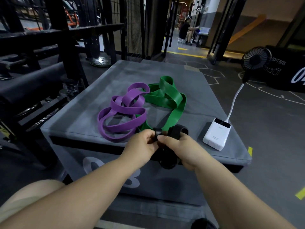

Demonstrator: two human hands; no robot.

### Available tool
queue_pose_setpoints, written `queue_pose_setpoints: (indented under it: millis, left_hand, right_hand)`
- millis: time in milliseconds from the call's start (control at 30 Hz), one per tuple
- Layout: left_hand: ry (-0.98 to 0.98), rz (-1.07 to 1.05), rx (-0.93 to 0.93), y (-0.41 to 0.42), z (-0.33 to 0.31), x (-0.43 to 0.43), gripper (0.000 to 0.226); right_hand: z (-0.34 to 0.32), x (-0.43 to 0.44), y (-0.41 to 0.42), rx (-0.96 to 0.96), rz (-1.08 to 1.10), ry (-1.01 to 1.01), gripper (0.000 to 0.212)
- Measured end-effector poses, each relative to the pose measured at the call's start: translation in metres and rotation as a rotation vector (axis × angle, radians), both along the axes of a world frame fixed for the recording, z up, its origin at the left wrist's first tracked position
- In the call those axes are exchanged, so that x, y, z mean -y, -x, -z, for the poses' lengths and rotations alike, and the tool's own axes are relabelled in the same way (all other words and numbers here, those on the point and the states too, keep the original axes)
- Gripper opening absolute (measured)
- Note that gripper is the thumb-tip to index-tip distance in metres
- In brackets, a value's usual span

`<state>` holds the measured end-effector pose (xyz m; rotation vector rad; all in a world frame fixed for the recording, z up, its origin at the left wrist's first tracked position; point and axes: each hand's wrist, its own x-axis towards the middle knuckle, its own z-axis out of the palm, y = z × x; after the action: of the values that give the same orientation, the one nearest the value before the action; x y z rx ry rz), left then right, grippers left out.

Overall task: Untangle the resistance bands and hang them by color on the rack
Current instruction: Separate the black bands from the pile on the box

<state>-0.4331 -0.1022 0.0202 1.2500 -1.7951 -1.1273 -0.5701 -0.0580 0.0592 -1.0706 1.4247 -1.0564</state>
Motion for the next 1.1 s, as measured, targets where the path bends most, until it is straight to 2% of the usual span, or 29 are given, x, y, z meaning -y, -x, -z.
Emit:
queue_pose_setpoints:
  millis: [67, 200, 233, 267, 367, 467, 567, 633, 700, 833, 900, 967, 1033, 1100]
  left_hand:
    - [0.055, 0.049, 0.121, -0.001, 0.0, -0.003, 0.026]
    - [0.026, 0.087, 0.205, 0.002, 0.0, -0.006, 0.029]
    - [0.003, 0.093, 0.196, 0.003, -0.002, -0.006, 0.027]
    - [-0.04, 0.1, 0.156, 0.003, -0.003, -0.007, 0.026]
    - [-0.204, 0.132, -0.014, 0.003, -0.004, -0.009, 0.034]
    - [-0.421, 0.17, -0.29, 0.006, -0.006, -0.013, 0.03]
    - [-0.591, 0.183, -0.54, 0.008, -0.01, -0.016, 0.031]
    - [-0.64, 0.275, -0.645, 0.007, -0.012, -0.017, 0.036]
    - [-0.591, 0.384, -0.646, 0.007, -0.013, -0.019, 0.039]
    - [-0.487, 0.394, -0.431, 0.007, -0.012, -0.02, 0.061]
    - [-0.47, 0.331, -0.379, 0.004, -0.013, -0.016, 0.051]
    - [-0.382, 0.24, -0.321, 0.0, -0.015, -0.01, 0.034]
    - [-0.311, 0.124, -0.264, -0.002, -0.017, -0.004, 0.012]
    - [-0.304, 0.047, -0.232, -0.003, -0.018, 0.0, 0.007]
  right_hand:
    - [0.003, 0.001, -0.002, -0.085, -0.02, -0.038, 0.023]
    - [0.01, 0.004, -0.004, -0.232, -0.035, -0.126, 0.108]
    - [0.013, 0.006, -0.003, -0.267, -0.039, -0.132, 0.119]
    - [0.012, 0.005, -0.003, -0.311, -0.043, -0.128, 0.118]
    - [0.001, 0.002, -0.006, -0.451, -0.064, -0.057, 0.096]
    - [-0.001, 0.002, -0.001, -0.523, -0.083, -0.071, 0.075]
    - [-0.003, 0.004, 0.001, -0.584, -0.1, -0.095, 0.083]
    - [-0.001, 0.006, 0.002, -0.605, -0.113, -0.088, 0.091]
    - [0.001, 0.005, 0.001, -0.585, -0.099, -0.099, 0.087]
    - [0.0, -0.002, 0.001, -0.52, -0.144, -0.011, 0.072]
    - [-0.006, -0.005, 0.004, -0.416, -0.169, -0.023, 0.077]
    - [-0.013, -0.007, 0.012, -0.221, -0.224, -0.121, 0.085]
    - [-0.018, -0.009, 0.022, -0.085, -0.359, -0.17, 0.072]
    - [-0.024, -0.011, 0.027, -0.042, -0.356, -0.132, 0.05]
